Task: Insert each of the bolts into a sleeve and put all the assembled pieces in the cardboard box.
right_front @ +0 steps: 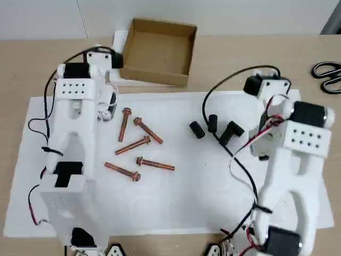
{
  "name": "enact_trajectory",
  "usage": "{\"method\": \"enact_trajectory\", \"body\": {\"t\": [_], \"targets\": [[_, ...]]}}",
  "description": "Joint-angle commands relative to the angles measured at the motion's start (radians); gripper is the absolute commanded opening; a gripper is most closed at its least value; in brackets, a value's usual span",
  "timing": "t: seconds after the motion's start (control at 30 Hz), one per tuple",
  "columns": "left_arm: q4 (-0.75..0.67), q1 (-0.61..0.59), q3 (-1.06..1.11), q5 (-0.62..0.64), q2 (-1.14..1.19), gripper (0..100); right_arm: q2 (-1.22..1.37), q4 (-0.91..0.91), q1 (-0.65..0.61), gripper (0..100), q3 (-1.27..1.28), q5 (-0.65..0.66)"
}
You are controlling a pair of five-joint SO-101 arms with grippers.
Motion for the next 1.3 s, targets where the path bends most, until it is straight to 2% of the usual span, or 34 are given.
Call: {"method": "enact_trajectory", "body": {"t": [0.0,0.17,0.27,0.83,1.27], "targets": [[0.025,0.014,-0.059,0.021,0.0,3,-0.124,0.019,0.008,0.3,0.054,-0.011],[0.009,0.051,-0.059,0.023,0.028,4,-0.209,0.018,0.008,0.3,0.144,-0.008],[0.003,0.064,-0.076,0.028,0.058,8,-0.226,0.018,0.01,0.3,0.167,-0.008],[0.023,0.081,-0.443,0.055,0.413,10,-0.228,0.018,0.01,0.3,0.167,-0.006],[0.012,0.152,-0.496,0.055,0.437,10,-0.222,0.016,0.008,0.3,0.167,-0.006]]}}
